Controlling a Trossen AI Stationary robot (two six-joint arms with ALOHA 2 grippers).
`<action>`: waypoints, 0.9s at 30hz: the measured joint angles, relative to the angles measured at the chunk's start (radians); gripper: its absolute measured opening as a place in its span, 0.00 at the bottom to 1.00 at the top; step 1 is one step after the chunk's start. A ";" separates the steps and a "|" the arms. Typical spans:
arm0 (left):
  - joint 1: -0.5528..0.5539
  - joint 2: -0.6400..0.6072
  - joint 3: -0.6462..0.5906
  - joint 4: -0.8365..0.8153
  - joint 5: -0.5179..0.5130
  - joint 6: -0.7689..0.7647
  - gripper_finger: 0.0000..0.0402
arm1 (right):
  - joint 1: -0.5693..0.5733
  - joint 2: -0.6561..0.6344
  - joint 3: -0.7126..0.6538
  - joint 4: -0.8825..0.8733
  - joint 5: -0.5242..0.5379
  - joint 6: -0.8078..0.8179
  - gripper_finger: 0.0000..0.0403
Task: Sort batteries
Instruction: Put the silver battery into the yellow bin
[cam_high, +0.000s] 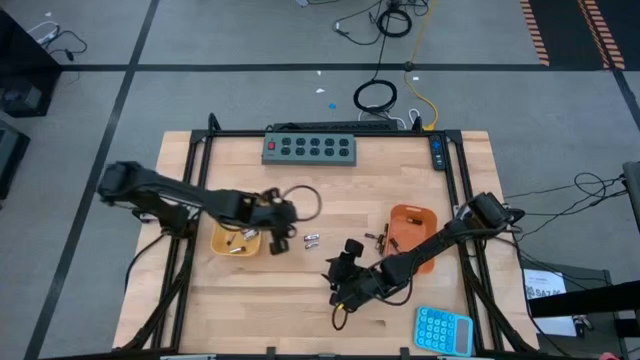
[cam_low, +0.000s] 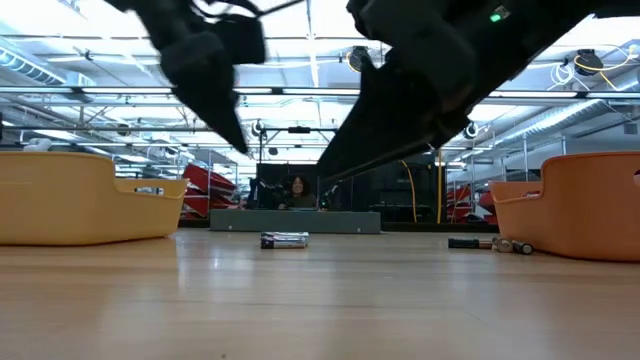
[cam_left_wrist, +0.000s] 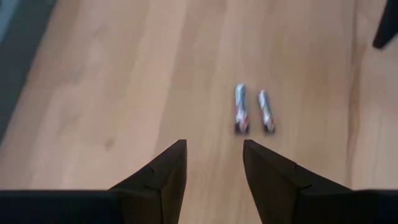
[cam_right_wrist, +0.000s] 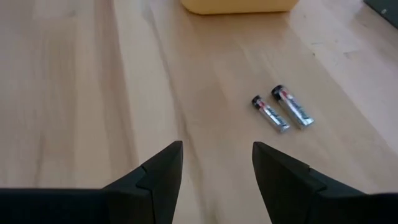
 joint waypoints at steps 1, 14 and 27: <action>0.000 0.036 0.019 0.018 0.011 0.012 0.41 | 0.007 0.000 0.000 -0.004 0.000 0.006 0.46; 0.025 0.276 0.087 0.156 0.088 0.044 0.41 | 0.038 0.000 0.000 -0.150 -0.002 0.113 0.46; 0.060 0.310 0.087 0.192 0.148 0.071 0.41 | 0.035 0.000 0.000 -0.162 -0.007 0.102 0.46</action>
